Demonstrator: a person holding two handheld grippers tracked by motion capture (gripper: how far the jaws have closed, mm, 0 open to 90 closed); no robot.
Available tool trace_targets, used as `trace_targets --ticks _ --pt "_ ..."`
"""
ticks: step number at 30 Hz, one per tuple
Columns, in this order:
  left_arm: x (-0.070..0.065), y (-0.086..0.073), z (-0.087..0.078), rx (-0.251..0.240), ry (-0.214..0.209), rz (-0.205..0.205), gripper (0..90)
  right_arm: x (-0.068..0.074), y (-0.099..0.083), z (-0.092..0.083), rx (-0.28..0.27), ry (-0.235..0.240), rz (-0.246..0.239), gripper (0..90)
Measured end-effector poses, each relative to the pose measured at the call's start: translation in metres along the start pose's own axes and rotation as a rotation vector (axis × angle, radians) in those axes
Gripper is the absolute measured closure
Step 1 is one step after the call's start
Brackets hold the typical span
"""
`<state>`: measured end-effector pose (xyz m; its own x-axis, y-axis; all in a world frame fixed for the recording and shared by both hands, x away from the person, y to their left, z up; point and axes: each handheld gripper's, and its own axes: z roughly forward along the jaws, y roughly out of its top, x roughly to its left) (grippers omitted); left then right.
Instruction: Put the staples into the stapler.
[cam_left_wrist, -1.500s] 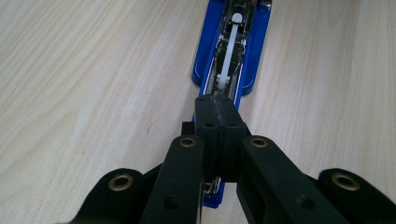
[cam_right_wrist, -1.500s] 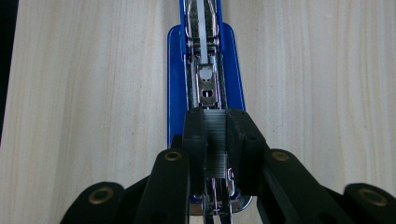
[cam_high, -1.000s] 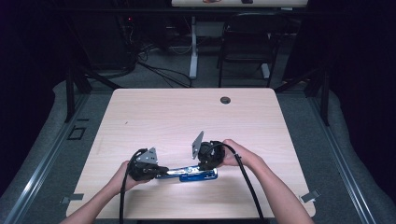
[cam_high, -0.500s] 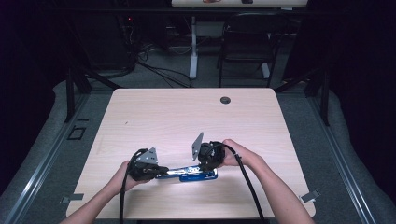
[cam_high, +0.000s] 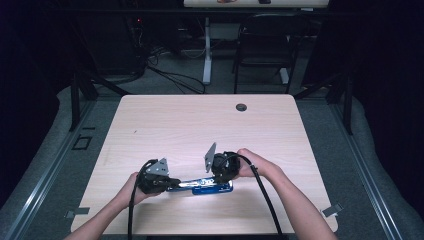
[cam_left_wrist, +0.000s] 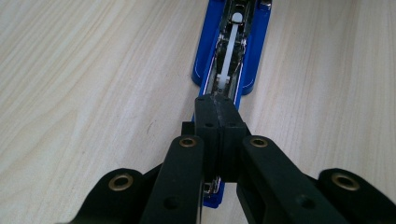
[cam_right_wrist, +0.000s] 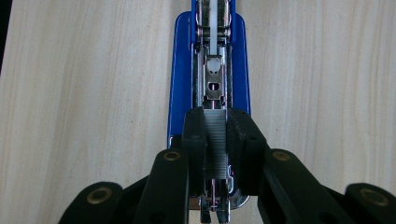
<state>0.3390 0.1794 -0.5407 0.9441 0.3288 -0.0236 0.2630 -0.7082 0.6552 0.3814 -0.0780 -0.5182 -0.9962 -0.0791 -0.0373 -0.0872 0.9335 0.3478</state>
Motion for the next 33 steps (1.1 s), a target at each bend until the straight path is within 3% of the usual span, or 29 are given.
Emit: trace_targets --ticks 14,17,23,26,28,30,33 --pt "0.0 0.0 0.0 0.0 0.0 -0.001 89.8 -0.001 -0.002 -0.002 0.011 -0.004 0.002 74.3" --pt "0.0 0.0 0.0 0.0 -0.001 0.0 89.8 -0.002 -0.003 -0.005 -0.011 -0.005 0.021 72.9" --pt "0.0 0.0 0.0 -0.001 -0.001 -0.002 89.7 0.0 -0.01 -0.015 -0.061 -0.048 0.12 67.4" --pt "0.0 0.0 0.0 -0.001 -0.001 -0.003 89.7 0.003 -0.014 -0.016 -0.056 -0.089 0.181 65.8" --pt "0.0 0.0 0.0 -0.001 -0.001 -0.002 89.7 0.003 -0.016 -0.017 -0.055 -0.103 0.193 65.7" --pt "0.0 0.0 0.0 -0.005 -0.001 -0.003 89.7 0.005 -0.022 -0.018 -0.078 -0.143 0.269 65.9" --pt "0.0 0.0 0.0 -0.002 0.001 -0.003 89.7 0.006 -0.026 -0.019 -0.098 -0.169 0.332 67.1"
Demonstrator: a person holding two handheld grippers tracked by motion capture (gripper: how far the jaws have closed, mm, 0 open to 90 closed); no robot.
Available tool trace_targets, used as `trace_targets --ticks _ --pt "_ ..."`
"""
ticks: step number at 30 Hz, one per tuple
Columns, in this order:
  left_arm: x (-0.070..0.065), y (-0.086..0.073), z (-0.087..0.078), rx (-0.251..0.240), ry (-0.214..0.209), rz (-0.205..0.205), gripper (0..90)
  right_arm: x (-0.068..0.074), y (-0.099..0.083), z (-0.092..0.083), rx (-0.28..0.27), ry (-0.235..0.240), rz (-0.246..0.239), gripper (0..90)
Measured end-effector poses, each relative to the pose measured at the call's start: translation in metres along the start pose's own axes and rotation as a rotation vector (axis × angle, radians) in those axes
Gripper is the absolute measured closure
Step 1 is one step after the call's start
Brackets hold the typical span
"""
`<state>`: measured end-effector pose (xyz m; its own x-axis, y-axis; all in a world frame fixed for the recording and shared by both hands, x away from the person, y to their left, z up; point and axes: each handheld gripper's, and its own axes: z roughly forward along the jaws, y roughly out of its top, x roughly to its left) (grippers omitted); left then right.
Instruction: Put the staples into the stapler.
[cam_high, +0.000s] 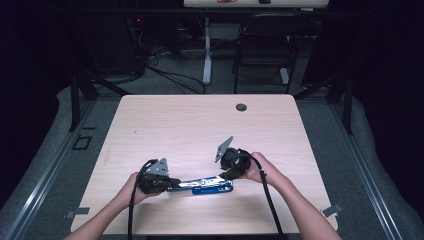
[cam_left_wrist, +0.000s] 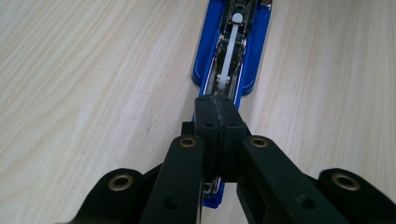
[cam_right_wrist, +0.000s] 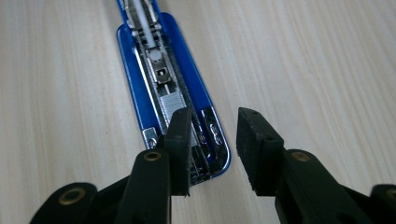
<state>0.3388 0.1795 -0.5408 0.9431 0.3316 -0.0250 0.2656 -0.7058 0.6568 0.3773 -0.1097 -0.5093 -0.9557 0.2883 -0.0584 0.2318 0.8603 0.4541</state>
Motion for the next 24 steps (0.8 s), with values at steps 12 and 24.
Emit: trace_targets --ticks 12,24 --pt "-0.001 0.001 -0.001 -0.008 -0.007 0.0 82.9 0.004 -0.022 0.001 -0.05 -0.019 0.183 77.6" --pt "-0.008 0.005 0.0 0.014 0.0 0.042 68.5 0.005 -0.026 0.004 -0.049 -0.026 0.21 80.0"
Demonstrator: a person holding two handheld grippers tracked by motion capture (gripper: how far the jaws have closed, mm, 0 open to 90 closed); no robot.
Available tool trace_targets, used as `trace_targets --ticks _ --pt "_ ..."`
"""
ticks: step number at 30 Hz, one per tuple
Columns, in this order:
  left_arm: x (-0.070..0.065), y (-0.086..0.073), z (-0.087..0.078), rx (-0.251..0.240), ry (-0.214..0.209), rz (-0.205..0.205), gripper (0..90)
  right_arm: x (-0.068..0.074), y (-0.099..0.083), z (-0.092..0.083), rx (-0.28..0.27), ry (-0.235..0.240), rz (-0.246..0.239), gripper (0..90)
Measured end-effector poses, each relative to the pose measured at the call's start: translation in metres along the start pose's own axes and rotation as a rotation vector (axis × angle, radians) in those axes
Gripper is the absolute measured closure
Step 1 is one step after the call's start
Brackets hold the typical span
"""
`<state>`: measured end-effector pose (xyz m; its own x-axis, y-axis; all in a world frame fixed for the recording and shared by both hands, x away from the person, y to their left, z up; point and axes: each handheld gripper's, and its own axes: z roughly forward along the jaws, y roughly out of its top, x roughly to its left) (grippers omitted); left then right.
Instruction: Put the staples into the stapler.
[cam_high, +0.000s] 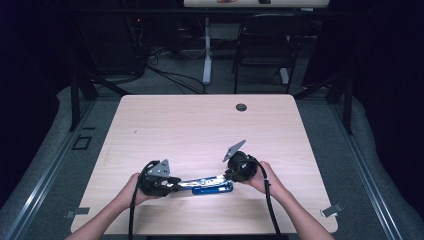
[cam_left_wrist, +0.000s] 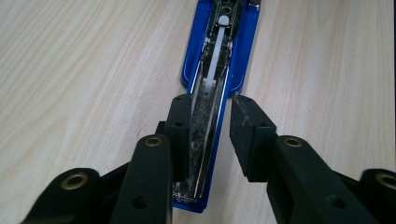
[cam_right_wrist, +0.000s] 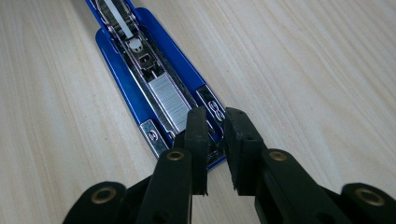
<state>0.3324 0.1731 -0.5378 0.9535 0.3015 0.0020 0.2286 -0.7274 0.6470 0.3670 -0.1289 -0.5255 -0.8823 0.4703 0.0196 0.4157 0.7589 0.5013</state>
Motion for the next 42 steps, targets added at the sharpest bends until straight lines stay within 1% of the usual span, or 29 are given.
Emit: trace_targets --ticks 1,2,4,6,9,12,14,15,17,19,20,22,23,24,26,27,28,29,30,31,32,33,34,35,36,37,40,41,42 --pt "-0.001 0.0 0.0 0.003 0.019 0.003 67.1 0.0 0.0 0.0 -0.001 0.0 0.002 79.9" --pt "-0.001 0.001 0.001 0.028 0.036 0.003 62.0 0.0 0.0 0.0 0.0 0.0 0.002 80.0" --pt "0.002 -0.003 0.003 0.047 0.033 -0.006 62.1 0.0 0.001 0.001 0.003 -0.001 -0.002 79.9" --pt "0.004 -0.006 0.004 0.038 0.026 -0.017 62.6 0.0 0.001 0.001 0.003 -0.002 0.0 80.0" --pt "0.004 -0.005 0.003 0.046 0.025 -0.01 62.8 0.001 0.001 0.002 0.002 -0.002 0.002 80.0" --pt "0.005 -0.007 0.002 0.039 0.023 -0.023 62.5 0.001 0.001 0.002 -0.007 0.001 0.017 79.7" --pt "0.006 -0.008 0.003 0.058 0.02 -0.033 60.2 0.002 0.001 0.002 -0.012 -0.007 0.017 79.8" --pt "0.006 -0.009 0.003 0.057 0.019 -0.041 59.4 0.002 0.002 0.001 -0.008 -0.012 0.012 79.8" --pt "0.007 -0.01 0.003 0.063 0.015 -0.046 58.0 0.004 0.003 0.0 -0.028 -0.022 0.018 79.9" --pt "0.007 -0.01 0.002 0.075 0.019 -0.054 56.1 0.006 0.005 -0.001 -0.052 -0.02 0.018 80.9" --pt "0.008 -0.012 0.002 0.066 0.017 -0.061 55.0 0.007 0.006 -0.002 -0.067 -0.015 0.024 81.9" --pt "0.01 -0.014 0.001 0.074 0.015 -0.072 53.8 0.013 0.01 -0.001 -0.092 0.002 0.033 84.5" --pt "0.01 -0.015 0.0 0.075 0.017 -0.079 53.8 0.016 0.012 0.0 -0.098 0.007 0.028 85.9" --pt "0.012 -0.017 -0.001 0.072 0.009 -0.082 53.7 0.021 0.015 0.001 -0.106 0.012 0.021 86.4" --pt "0.013 -0.02 -0.002 0.068 0.011 -0.093 53.1 0.029 0.021 0.005 -0.107 0.016 0.002 87.5" --pt "0.013 -0.02 -0.004 0.08 0.022 -0.097 52.4 0.033 0.024 0.006 -0.102 0.021 -0.01 88.1" --pt "0.014 -0.021 -0.004 0.068 0.007 -0.105 51.5 0.037 0.027 0.009 -0.114 0.019 -0.012 88.6" --pt "0.014 -0.022 -0.004 0.071 0.007 -0.117 50.4 0.04 0.03 0.012 -0.11 0.022 -0.019 88.9" --pt "0.015 -0.023 -0.004 0.074 0.006 -0.117 49.7 0.043 0.033 0.014 -0.1 0.026 -0.029 88.9" --pt "0.016 -0.024 -0.003 0.063 -0.002 -0.131 49.0 0.045 0.036 0.017 -0.105 0.029 -0.032 88.9" --pt "0.016 -0.025 -0.003 0.068 0.002 -0.136 48.6 0.048 0.038 0.019 -0.099 0.029 -0.037 88.9" --pt "0.017 -0.025 -0.003 0.078 -0.003 -0.139 48.0 0.049 0.04 0.022 -0.095 0.03 -0.045 88.9" --pt "0.017 -0.026 -0.002 0.083 -0.001 -0.142 46.8 0.051 0.042 0.024 -0.096 0.034 -0.042 88.9" --pt "0.018 -0.027 -0.001 0.079 -0.008 -0.151 45.7 0.052 0.043 0.027 -0.098 0.032 -0.047 88.9" --pt "0.018 -0.027 -0.001 0.085 -0.005 -0.154 44.2 0.053 0.045 0.029 -0.099 0.031 -0.045 88.9" --pt "0.019 -0.027 0.0 0.08 -0.012 -0.159 43.1 0.053 0.047 0.031 -0.09 0.033 -0.05 88.7" --pt "0.019 -0.028 0.0 0.082 -0.013 -0.158 41.7 0.054 0.05 0.035 -0.104 0.028 -0.038 88.7" --pt "0.018 -0.027 -0.001 0.083 -0.018 -0.154 43.7 0.055 0.053 0.037 -0.1 0.03 -0.039 88.7" --pt "0.018 -0.028 0.0 0.084 -0.027 -0.144 47.9 0.056 0.055 0.039 -0.107 0.026 -0.038 88.7"
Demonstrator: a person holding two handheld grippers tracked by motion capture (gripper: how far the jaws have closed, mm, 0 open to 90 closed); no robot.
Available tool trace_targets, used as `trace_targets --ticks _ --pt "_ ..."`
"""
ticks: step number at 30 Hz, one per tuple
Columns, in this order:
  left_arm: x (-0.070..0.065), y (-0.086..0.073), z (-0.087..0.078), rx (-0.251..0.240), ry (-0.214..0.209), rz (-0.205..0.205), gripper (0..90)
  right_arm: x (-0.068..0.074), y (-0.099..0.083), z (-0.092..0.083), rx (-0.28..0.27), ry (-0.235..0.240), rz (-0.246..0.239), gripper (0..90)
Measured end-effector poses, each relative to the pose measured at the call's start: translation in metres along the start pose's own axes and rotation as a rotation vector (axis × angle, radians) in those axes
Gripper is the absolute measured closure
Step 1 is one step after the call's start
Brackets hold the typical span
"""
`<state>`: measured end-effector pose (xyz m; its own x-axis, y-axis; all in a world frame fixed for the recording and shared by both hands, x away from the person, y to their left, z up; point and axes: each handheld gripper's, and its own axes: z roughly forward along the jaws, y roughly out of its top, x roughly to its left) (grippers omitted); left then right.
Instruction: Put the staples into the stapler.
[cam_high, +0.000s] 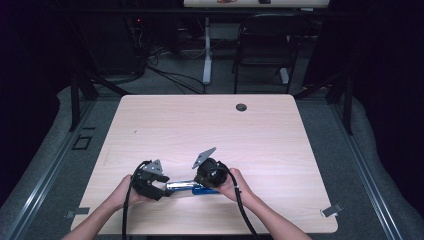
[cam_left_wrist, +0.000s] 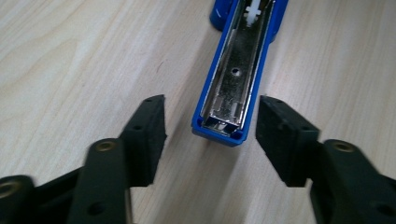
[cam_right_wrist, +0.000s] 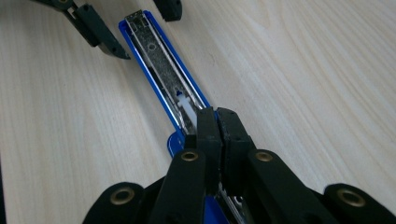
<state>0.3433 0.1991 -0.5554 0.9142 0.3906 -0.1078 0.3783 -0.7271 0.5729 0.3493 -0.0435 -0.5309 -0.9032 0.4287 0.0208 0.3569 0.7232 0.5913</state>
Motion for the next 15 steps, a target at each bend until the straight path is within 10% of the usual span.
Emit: trace_targets --ticks 15 --pt "0.0 0.0 0.005 0.027 -0.012 0.036 62.8 0.008 0.015 0.014 0.009 0.015 -0.009 88.6"
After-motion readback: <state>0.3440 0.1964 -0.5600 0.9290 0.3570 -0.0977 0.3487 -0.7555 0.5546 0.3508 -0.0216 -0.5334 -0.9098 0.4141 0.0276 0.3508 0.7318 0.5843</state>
